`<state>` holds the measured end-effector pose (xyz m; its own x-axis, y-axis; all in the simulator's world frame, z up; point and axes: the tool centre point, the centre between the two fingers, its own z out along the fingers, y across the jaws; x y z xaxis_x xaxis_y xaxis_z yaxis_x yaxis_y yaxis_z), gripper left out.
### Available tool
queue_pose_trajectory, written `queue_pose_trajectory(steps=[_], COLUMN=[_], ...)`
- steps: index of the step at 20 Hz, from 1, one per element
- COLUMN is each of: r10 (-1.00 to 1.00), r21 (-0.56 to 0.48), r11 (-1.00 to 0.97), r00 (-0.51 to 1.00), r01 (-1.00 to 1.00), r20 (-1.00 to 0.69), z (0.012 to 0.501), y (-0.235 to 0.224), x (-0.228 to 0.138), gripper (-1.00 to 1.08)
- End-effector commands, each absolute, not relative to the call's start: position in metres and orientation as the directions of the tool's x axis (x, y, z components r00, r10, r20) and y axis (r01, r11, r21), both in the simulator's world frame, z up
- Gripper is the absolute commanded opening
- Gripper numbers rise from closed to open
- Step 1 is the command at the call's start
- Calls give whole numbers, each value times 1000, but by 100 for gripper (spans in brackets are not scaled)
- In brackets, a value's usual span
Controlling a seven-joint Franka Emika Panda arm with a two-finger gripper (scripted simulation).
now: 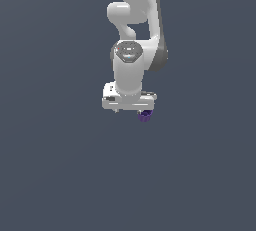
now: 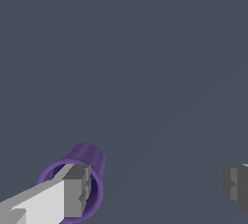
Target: Pick up the object and move it to a goal position.
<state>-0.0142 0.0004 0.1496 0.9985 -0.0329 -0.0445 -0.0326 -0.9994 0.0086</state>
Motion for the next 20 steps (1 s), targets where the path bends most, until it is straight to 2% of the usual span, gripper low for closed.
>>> queue_pose_trajectory(steps=[1,12,20], r10=[-33,-39,70], r21=[9,11,17], r11=[-999,-999,-997], r00=[998,998,995], r01=[-33,-39,71], r20=[-45,-54,-74], z=[150,148,143], y=[0,-11,-2], x=[-14,-13,-15], gripper=[28,28,28])
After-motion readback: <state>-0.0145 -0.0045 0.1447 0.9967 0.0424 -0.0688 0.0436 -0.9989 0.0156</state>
